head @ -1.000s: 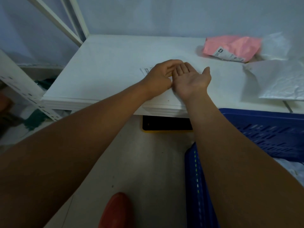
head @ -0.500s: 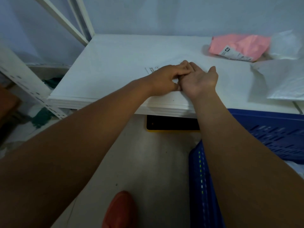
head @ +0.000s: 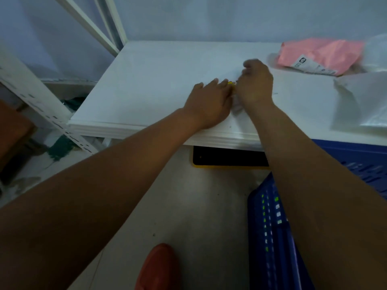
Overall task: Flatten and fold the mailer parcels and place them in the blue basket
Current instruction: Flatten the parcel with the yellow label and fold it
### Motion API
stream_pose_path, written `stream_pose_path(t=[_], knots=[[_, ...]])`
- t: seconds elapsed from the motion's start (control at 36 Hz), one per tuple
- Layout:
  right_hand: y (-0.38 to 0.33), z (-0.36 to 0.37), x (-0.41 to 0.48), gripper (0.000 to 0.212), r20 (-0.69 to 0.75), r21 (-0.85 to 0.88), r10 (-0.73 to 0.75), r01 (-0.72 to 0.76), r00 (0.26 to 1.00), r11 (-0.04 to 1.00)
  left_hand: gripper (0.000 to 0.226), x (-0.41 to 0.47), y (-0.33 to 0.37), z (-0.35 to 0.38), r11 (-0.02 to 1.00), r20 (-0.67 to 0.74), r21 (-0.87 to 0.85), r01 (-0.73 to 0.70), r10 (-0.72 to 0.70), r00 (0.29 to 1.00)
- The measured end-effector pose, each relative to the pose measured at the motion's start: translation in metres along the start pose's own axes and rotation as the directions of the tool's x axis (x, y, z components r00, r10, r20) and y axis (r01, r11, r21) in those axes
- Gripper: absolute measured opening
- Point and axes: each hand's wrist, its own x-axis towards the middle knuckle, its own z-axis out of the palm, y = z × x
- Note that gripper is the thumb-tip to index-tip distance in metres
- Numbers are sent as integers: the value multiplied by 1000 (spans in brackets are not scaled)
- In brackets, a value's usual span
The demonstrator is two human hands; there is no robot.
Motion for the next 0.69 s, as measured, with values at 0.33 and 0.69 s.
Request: stream_pose_path(t=[0.33, 0.69], knots=[[31, -1, 1, 91, 456, -656, -178, 465, 872, 595, 57, -1, -30, 0, 1000, 166, 26, 8, -12, 986], [25, -7, -12, 60, -125, -620, -171, 57, 977, 783, 55, 3, -26, -13, 984, 166, 125, 128, -148, 975]])
